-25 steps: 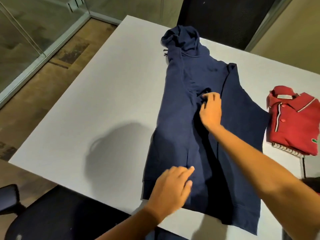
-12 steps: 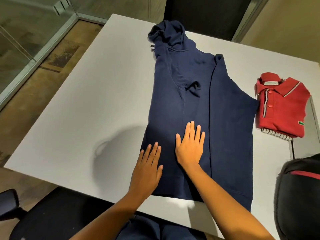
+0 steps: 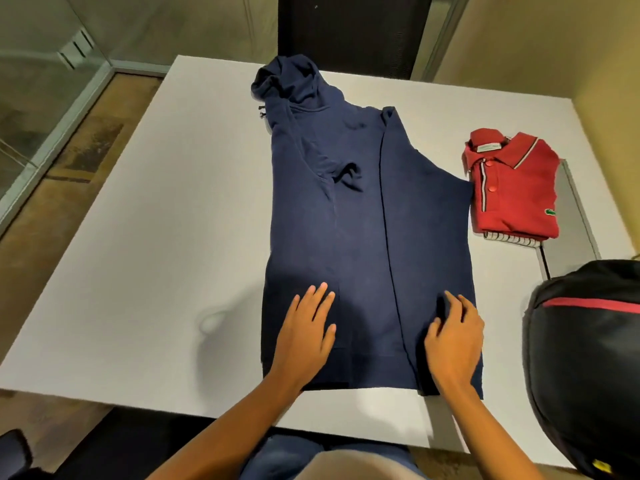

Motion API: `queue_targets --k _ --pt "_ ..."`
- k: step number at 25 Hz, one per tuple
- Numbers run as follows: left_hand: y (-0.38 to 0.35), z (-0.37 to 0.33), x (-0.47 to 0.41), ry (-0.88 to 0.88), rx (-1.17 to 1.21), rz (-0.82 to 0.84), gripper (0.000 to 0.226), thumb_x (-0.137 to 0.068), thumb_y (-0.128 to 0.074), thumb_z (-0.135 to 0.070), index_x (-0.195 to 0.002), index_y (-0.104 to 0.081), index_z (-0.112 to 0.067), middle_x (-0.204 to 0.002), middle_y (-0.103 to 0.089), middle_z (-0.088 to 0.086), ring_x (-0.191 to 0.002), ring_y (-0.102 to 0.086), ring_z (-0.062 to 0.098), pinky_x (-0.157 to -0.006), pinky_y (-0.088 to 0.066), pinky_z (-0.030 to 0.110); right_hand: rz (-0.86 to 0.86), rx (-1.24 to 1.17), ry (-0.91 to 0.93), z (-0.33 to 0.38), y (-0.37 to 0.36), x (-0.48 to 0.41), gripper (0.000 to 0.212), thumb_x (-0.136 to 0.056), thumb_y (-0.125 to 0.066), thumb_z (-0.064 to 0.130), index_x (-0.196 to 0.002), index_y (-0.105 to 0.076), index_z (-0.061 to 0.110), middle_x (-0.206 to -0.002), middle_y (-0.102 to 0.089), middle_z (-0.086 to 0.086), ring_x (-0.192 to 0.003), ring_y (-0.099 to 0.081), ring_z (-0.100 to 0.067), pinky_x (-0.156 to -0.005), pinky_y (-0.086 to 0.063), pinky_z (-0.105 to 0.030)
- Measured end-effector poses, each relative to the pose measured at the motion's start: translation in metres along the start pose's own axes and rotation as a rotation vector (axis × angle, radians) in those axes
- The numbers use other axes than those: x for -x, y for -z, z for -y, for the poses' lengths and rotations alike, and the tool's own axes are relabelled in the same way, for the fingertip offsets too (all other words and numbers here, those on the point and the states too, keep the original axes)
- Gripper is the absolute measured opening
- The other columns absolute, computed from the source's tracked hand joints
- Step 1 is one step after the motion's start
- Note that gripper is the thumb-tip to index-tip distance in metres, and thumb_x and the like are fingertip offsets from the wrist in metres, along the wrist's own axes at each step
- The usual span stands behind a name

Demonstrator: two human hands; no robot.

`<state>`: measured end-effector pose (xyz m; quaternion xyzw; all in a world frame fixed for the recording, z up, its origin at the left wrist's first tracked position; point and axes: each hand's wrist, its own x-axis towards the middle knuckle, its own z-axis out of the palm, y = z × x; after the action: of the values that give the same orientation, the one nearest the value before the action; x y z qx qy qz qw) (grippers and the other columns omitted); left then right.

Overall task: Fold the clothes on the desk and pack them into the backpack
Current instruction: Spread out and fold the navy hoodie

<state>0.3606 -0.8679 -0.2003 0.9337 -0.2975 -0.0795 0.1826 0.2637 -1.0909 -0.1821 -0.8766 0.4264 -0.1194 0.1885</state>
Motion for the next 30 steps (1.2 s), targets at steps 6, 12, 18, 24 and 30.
queue_targets --k 6,12,18,24,30 --pt "-0.015 -0.003 -0.005 -0.031 -0.093 0.077 0.055 -0.096 -0.028 -0.037 -0.146 -0.039 -0.016 -0.151 -0.040 0.005 -0.138 -0.040 0.027 -0.111 -0.027 0.045 0.161 0.088 -0.394 -0.018 0.019 -0.001 0.054 -0.087 -0.069 0.026 -0.126 -0.047 -0.003 -0.118 -0.059 -0.026 -0.102 -0.056 -0.044 -0.086 -0.048 -0.049" --pt "-0.005 -0.007 -0.010 -0.003 0.156 0.025 0.059 -0.097 -0.022 -0.044 -0.148 -0.036 -0.018 -0.153 -0.036 -0.002 -0.144 -0.029 0.017 -0.119 -0.013 0.032 -0.055 0.022 0.077 0.040 0.039 0.005 0.036 -0.079 -0.068 -0.005 -0.114 -0.062 0.001 -0.093 -0.063 -0.016 -0.078 -0.060 -0.034 -0.059 -0.042 -0.033" --pt "0.032 -0.013 -0.047 0.103 0.444 -0.191 0.039 -0.102 -0.038 -0.027 -0.139 -0.046 -0.020 -0.138 -0.051 -0.008 -0.126 -0.045 0.007 -0.105 -0.037 0.025 0.010 0.195 0.589 0.085 -0.006 0.070 0.067 -0.054 -0.086 -0.004 -0.117 -0.065 0.004 -0.083 -0.061 -0.007 -0.064 -0.057 -0.021 -0.042 -0.039 -0.027" --pt "0.049 -0.022 -0.087 0.021 0.364 -0.148 0.038 -0.100 -0.044 -0.018 -0.138 -0.048 -0.018 -0.136 -0.053 -0.004 -0.122 -0.047 0.012 -0.101 -0.035 0.024 0.162 0.127 0.724 0.068 -0.023 0.092 0.075 -0.040 -0.095 0.002 -0.112 -0.070 0.001 -0.086 -0.066 -0.007 -0.069 -0.060 -0.019 -0.044 -0.041 -0.020" --pt "0.020 -0.020 -0.098 -0.048 0.040 -0.010 0.046 -0.100 -0.047 -0.022 -0.145 -0.043 -0.014 -0.152 -0.037 0.009 -0.139 -0.036 0.028 -0.112 -0.030 0.045 0.310 -0.165 0.665 0.053 -0.014 0.092 0.048 -0.085 -0.069 0.015 -0.131 -0.057 0.009 -0.118 -0.061 -0.001 -0.101 -0.057 -0.015 -0.077 -0.052 -0.024"
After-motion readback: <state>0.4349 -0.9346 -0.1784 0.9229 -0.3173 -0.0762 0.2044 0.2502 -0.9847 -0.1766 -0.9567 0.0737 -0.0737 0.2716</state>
